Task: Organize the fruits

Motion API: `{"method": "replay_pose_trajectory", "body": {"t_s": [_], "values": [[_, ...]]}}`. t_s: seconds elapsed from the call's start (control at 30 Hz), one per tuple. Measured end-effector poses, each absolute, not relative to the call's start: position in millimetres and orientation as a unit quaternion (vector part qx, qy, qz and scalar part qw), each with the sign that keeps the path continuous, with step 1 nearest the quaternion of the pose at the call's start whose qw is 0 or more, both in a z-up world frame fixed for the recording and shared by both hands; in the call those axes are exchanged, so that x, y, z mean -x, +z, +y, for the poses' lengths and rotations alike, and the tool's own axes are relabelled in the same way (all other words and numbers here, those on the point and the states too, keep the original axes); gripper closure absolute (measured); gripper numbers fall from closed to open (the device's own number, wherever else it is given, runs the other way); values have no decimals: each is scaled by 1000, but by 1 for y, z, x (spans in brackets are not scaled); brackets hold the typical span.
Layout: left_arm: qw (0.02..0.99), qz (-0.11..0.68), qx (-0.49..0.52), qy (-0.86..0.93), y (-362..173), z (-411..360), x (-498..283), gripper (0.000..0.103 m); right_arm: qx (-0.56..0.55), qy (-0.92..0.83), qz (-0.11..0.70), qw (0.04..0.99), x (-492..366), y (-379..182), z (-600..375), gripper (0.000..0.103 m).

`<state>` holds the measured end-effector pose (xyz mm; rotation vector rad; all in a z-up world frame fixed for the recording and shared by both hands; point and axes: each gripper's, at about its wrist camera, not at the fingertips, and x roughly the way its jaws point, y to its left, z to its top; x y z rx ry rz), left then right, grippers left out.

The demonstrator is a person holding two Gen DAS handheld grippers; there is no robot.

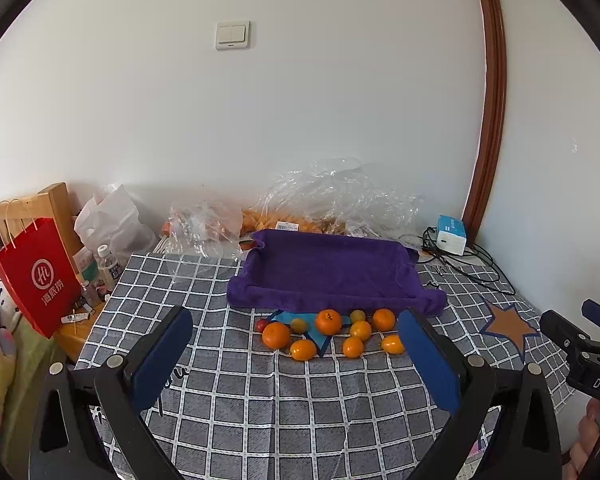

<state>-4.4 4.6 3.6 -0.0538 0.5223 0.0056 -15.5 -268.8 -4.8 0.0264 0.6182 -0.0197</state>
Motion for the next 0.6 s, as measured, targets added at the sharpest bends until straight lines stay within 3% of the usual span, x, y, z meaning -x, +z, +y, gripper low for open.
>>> {"method": "replay_pose_trajectory", "body": {"t_s": [0.6], "values": [[966,257,25,3,1,4,9,0,-11,-8,300,954,18,-4,-267,0]]}}
